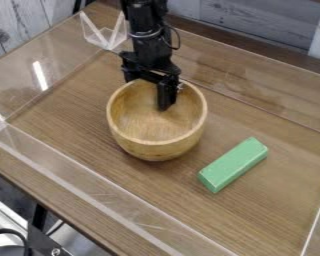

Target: Remove the green block from inside the brown bowl and put it on the table

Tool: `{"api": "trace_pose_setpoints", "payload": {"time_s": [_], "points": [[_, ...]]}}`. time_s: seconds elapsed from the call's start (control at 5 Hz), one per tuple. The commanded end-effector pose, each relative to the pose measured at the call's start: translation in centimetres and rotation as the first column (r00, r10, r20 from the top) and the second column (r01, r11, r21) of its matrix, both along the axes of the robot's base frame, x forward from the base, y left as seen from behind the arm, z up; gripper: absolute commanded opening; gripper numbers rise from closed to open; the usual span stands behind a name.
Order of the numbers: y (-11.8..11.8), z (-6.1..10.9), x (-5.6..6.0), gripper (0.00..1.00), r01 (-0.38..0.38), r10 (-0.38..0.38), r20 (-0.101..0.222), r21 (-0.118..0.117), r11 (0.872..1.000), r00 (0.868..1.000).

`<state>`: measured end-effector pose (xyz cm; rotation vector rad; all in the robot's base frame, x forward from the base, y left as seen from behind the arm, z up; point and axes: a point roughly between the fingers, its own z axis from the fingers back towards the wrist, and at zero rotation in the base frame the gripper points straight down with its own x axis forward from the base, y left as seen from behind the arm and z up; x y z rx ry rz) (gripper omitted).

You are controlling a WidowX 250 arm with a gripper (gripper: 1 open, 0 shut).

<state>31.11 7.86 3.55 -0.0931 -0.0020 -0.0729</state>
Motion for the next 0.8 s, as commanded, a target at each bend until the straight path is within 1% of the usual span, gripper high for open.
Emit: {"api": "trace_pose_setpoints", "payload": {"time_s": [0.0, 0.2, 0.6], "points": [[1.2, 1.5, 0.1, 1.00, -0.011, 0.010, 0.048, 0.024, 1.000, 0.999], [2.0, 1.4, -0.3, 1.00, -0.021, 0.020, 0.046, 0.029, 0.999, 0.999], [2.4, 1.1, -0.7, 1.00, -0.020, 0.019, 0.040, 0.031, 0.999, 0.999]]}}
